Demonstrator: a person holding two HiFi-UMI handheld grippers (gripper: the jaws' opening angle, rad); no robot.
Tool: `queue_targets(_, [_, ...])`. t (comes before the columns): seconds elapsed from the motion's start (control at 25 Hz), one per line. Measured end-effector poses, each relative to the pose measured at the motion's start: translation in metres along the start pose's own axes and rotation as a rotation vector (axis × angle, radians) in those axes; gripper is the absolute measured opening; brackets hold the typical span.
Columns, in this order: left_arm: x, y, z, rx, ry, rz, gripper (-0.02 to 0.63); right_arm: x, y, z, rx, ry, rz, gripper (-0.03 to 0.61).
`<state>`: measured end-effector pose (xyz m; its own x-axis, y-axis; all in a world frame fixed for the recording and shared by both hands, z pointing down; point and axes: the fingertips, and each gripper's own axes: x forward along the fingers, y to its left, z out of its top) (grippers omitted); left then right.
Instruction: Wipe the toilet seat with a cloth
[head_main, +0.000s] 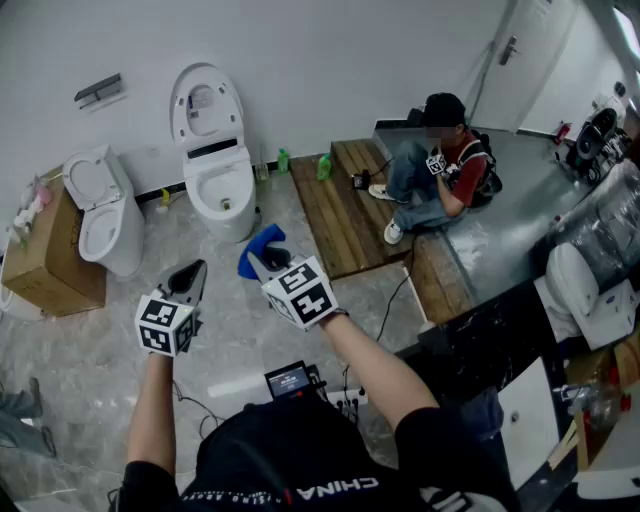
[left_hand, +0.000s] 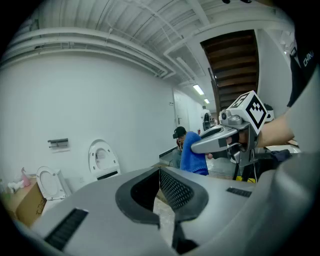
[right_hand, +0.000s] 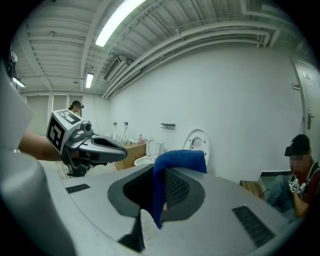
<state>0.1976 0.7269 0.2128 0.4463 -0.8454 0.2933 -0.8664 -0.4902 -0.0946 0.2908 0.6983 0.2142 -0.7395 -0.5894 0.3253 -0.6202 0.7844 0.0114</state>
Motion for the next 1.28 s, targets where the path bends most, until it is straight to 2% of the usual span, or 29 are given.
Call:
queue_targets(0.68, [0.002,-0.004,-0.008,-0.001,0.007,-0.001,0.014,-0.002,-0.001,-0.008,0.029,0.010,0.022,0.044])
queue_targets(1.28, [0.020,-0.013,-0.013,-0.003,0.036,0.016,0.014,-0.007,-0.022,-0.024,0.060,0.010,0.041,0.044])
